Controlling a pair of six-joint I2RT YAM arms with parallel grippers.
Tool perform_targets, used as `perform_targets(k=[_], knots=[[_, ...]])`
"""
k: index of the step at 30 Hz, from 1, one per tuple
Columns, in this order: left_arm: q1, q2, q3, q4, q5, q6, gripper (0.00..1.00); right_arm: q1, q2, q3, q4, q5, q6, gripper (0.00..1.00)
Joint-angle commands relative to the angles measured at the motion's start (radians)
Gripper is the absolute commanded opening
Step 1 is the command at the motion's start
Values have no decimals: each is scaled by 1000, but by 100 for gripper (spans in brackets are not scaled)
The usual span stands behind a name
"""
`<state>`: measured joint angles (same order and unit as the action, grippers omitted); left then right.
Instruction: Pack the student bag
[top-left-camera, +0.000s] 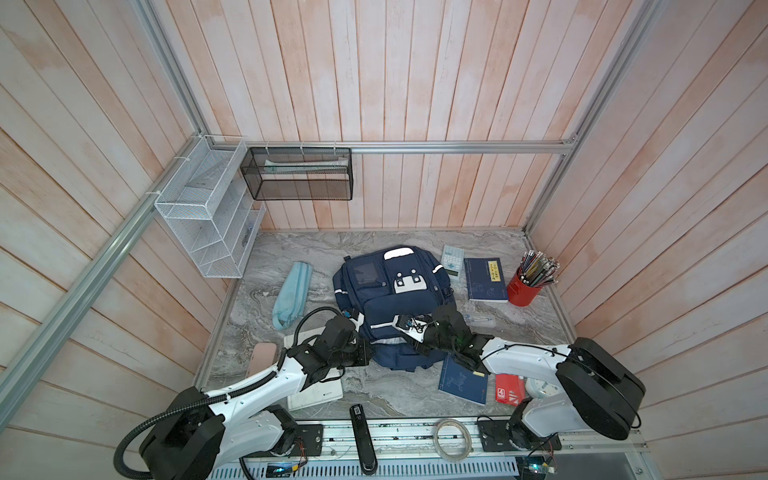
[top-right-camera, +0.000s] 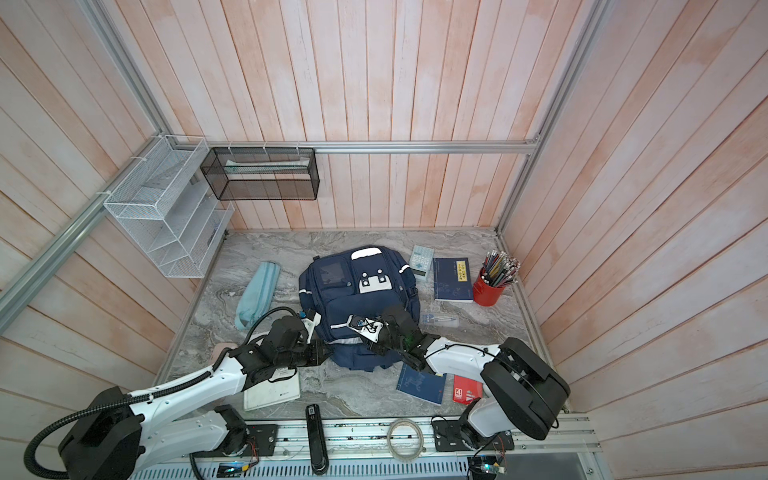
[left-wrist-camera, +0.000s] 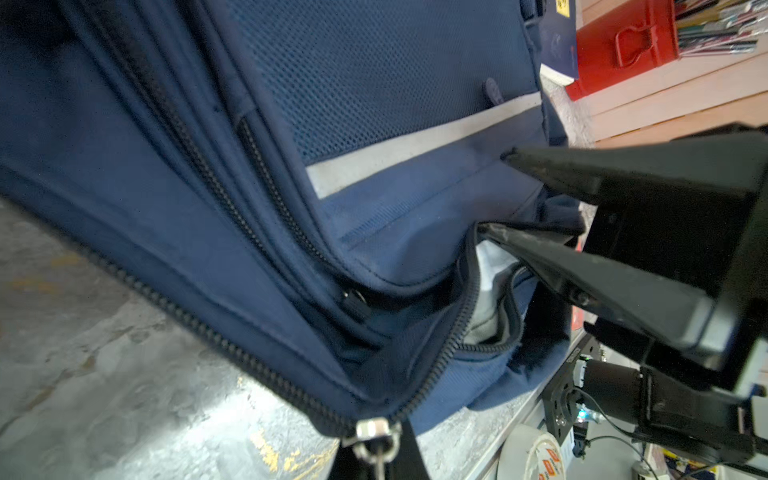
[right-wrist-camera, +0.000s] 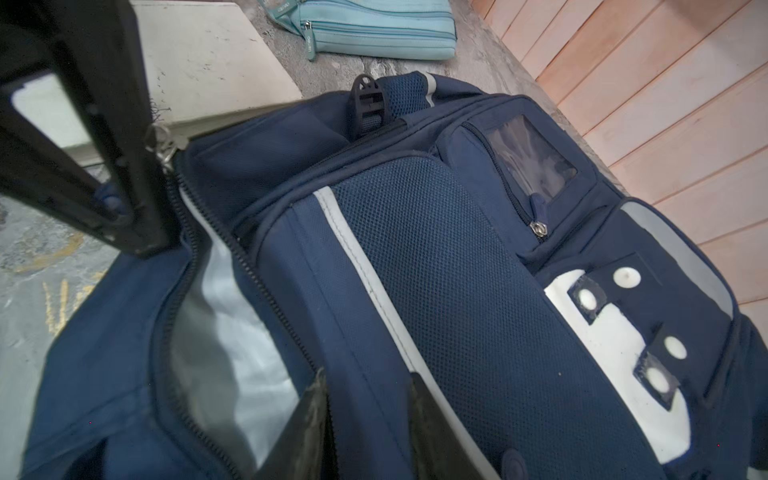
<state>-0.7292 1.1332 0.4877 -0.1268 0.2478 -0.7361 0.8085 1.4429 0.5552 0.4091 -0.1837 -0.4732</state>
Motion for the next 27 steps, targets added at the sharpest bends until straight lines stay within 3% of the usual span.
perform_targets(k=[1,4,6,8,10,16,19,23,25,27], knots=[[-45,-13,54,96,-12,-29,0,-12,13,15,-3,39,-1,35],[-56,-19,59,100,16,-32,0,-12,-10,30,-33,-36,18,37],[-56,-22,55,97,4,-30,0,-11,-48,43,-72,-110,63,44],[-55,-8,62,75,-18,-14,0,-9,-99,40,-88,-191,122,60],[-55,10,80,64,-18,6,0,11,-125,38,-99,-232,139,64],[-55,27,117,54,-16,28,0,75,-62,64,-140,-184,123,62],[-49,28,120,44,-17,39,0,79,0,105,-172,-174,118,53],[5,27,101,42,24,64,0,80,62,159,-225,-176,82,13],[51,16,79,39,33,89,0,80,64,154,-226,-194,69,0],[110,2,63,9,20,106,0,82,56,141,-218,-219,54,0]])
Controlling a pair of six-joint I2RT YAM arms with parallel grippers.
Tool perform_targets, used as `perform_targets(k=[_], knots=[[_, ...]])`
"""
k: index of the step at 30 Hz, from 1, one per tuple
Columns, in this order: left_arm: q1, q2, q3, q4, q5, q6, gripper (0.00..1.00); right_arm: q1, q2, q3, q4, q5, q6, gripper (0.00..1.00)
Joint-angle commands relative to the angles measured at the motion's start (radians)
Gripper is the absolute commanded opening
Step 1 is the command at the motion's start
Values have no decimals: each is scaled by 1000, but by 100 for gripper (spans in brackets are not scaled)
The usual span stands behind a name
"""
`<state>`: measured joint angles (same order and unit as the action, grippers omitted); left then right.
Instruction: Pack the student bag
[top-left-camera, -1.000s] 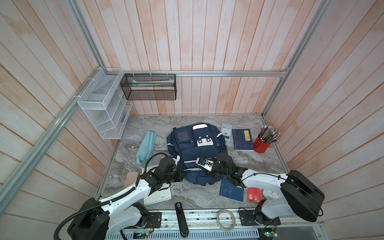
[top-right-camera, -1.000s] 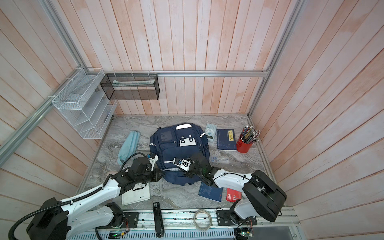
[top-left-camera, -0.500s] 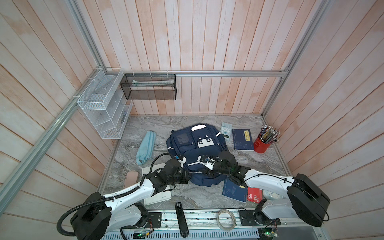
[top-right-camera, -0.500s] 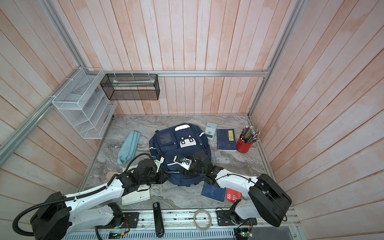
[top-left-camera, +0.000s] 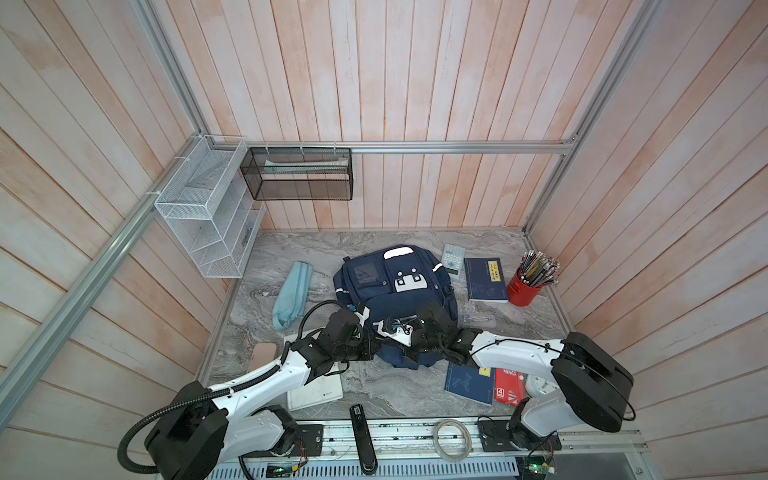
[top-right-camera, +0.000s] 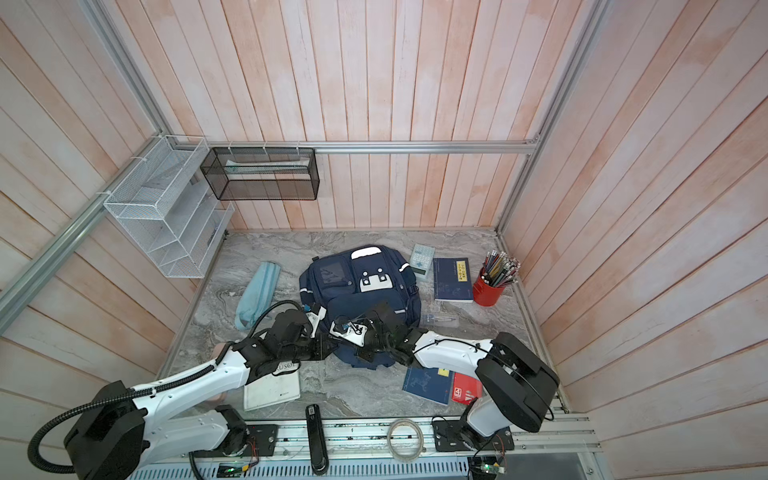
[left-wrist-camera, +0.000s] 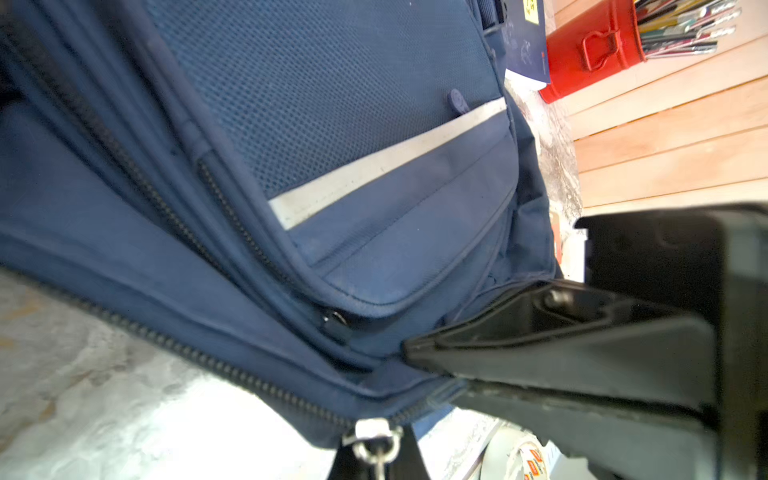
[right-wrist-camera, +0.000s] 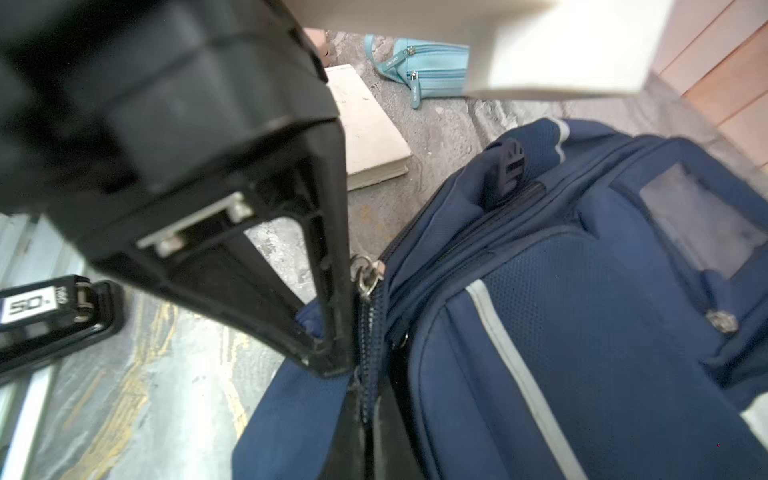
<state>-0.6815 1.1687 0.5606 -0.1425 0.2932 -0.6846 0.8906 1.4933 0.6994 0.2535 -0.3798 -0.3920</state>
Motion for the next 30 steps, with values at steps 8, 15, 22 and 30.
perform_targets(k=[8,15,22,30], knots=[[201,-76,6,-97,-175,102,2,46,-10,28,-137,-78,-91,0],[298,-1,37,-95,-259,108,7,70,-47,30,-197,-102,-117,0],[348,127,145,-44,-336,165,12,82,-42,12,-194,-96,-114,0],[430,252,255,-31,-400,214,16,82,-65,-6,-170,-75,-133,0]])
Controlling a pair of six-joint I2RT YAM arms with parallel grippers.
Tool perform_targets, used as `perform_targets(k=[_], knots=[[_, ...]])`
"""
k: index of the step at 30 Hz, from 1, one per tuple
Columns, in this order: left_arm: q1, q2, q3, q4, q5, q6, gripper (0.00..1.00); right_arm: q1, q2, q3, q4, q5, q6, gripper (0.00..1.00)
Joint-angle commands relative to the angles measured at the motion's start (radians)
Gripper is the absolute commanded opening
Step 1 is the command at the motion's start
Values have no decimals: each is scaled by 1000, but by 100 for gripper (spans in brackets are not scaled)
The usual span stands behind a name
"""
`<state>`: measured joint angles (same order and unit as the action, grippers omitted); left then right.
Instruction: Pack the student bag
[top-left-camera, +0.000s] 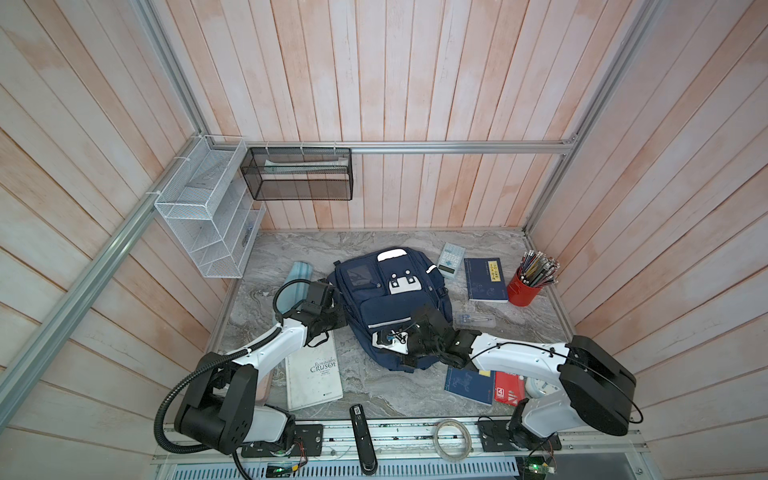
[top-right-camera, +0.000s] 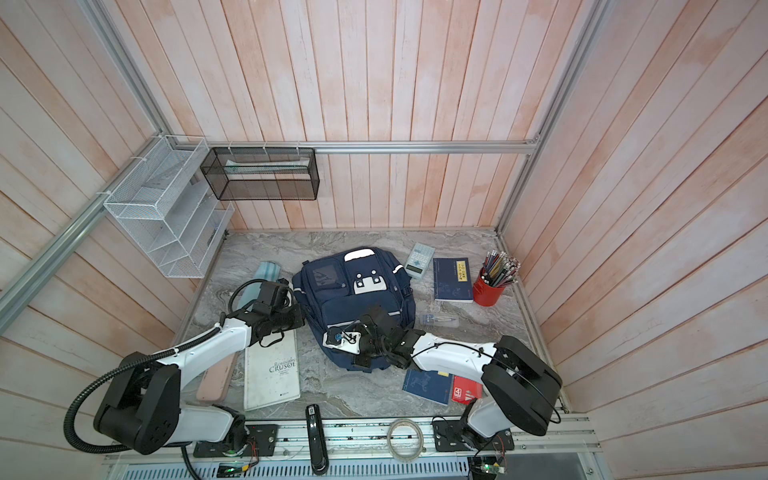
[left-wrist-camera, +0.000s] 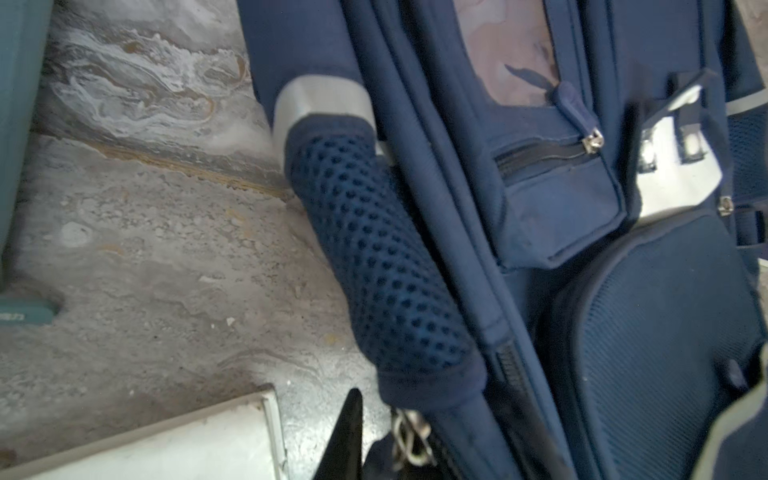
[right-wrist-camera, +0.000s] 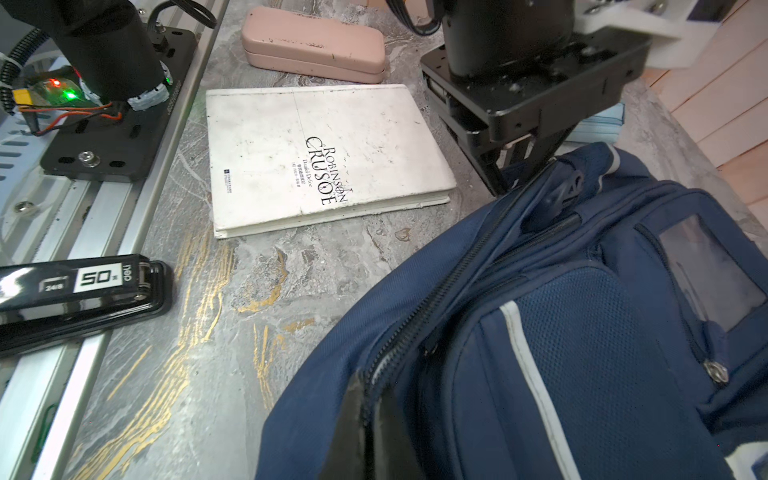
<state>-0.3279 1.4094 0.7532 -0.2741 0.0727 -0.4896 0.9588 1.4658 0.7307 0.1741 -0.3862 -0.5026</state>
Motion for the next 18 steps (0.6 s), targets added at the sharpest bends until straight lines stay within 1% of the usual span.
perform_targets(k=[1,4,6,8,10,14,16,18], knots=[[89,20,71,101,-187,28,17,14,-38,-36,-92,-69,-24,0],[134,45,98,99,-163,38,19,12,-45,-31,-100,-55,-25,0],[139,52,104,117,-146,49,22,12,-45,-35,-83,-46,-27,0],[139,58,116,121,-128,56,23,12,-37,-41,-42,-11,-12,0],[139,64,129,118,-104,58,24,12,-17,-40,16,51,24,0],[139,34,107,145,-33,44,25,13,34,-12,101,100,109,0],[139,12,104,132,-16,37,30,13,67,4,169,118,168,2],[139,-7,104,110,-21,29,39,13,105,30,212,135,207,4]])
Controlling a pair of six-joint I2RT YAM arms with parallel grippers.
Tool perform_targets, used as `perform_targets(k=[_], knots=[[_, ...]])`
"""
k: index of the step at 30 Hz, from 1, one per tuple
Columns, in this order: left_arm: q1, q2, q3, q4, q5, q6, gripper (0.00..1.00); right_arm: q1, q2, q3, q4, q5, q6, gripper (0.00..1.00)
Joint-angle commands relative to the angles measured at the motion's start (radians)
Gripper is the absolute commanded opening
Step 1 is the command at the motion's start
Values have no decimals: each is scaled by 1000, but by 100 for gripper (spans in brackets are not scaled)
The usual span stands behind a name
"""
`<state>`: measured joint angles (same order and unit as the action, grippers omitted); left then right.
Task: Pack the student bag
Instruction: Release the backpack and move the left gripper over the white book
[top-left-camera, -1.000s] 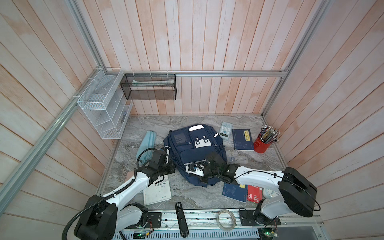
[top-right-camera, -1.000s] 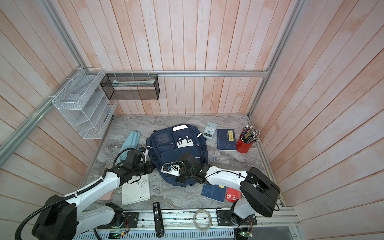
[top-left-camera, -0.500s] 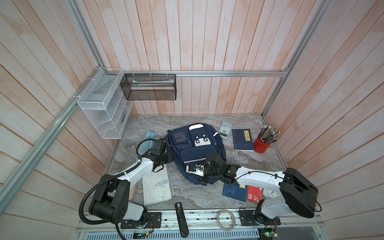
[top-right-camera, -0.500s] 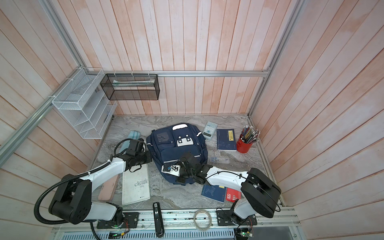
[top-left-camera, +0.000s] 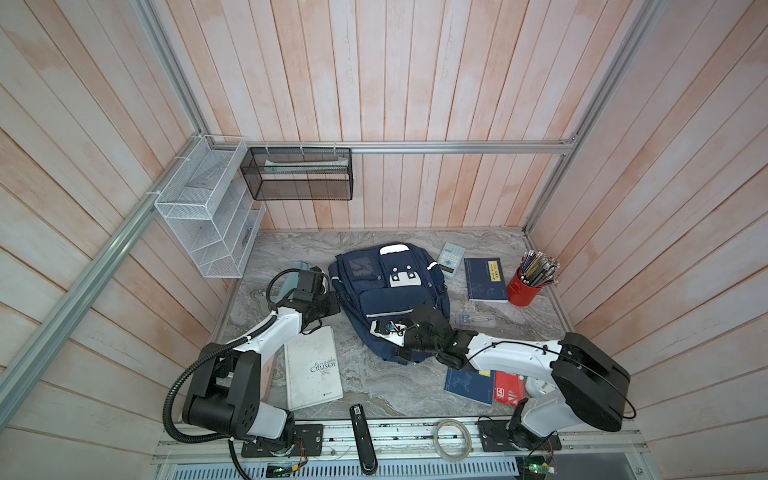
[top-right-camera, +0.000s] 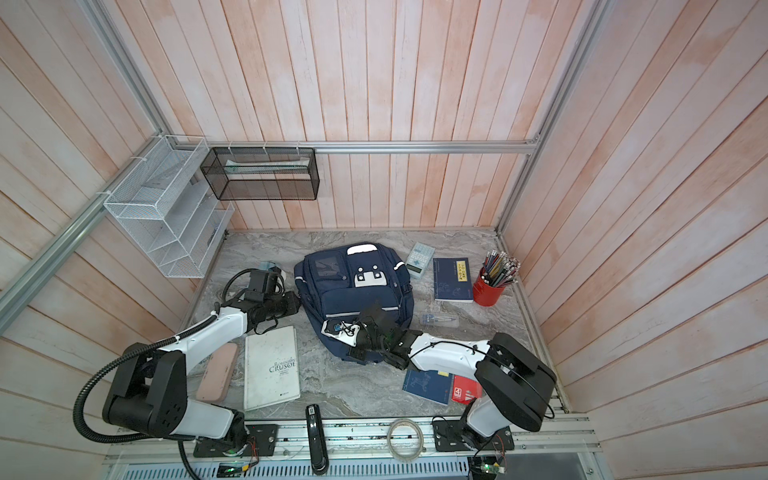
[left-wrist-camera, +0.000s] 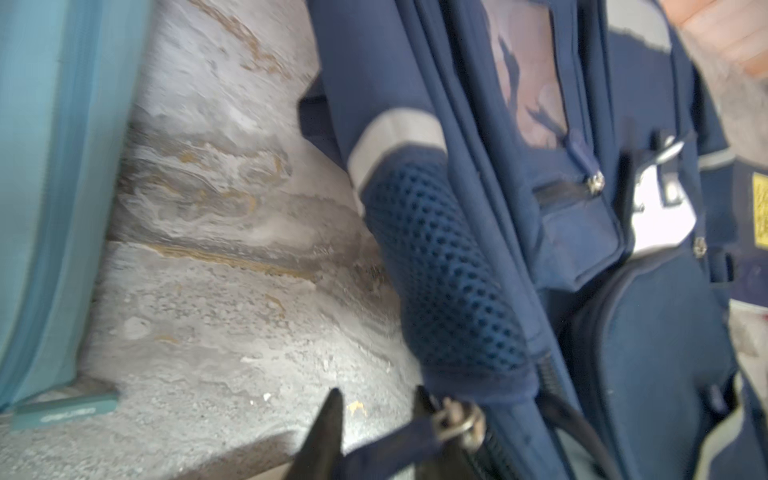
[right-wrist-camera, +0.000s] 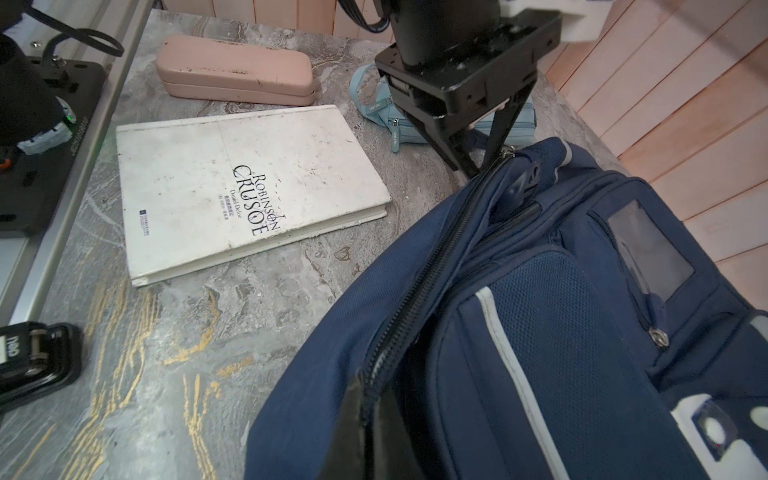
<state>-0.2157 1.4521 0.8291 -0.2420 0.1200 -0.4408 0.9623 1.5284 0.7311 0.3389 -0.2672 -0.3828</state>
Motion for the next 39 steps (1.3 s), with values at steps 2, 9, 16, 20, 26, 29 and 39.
perform_targets(k=[2,9,16,20,26,29,39], knots=[[28,-74,27,57,-74,-23,50,9,92,87,39,53,115,4],[32,-181,-17,-29,-36,-71,66,9,192,211,-50,141,186,13],[30,-378,-218,-128,64,-183,100,16,208,266,-42,185,282,60],[31,-505,-271,-259,-66,-250,100,24,151,224,31,177,415,71],[31,-575,-354,-289,-118,-347,100,-9,245,321,-94,-14,577,98],[33,-553,-364,-362,-238,-456,100,-8,318,428,-205,-72,666,98],[21,-384,-324,-501,-441,-548,99,118,390,500,-203,-10,765,98]])
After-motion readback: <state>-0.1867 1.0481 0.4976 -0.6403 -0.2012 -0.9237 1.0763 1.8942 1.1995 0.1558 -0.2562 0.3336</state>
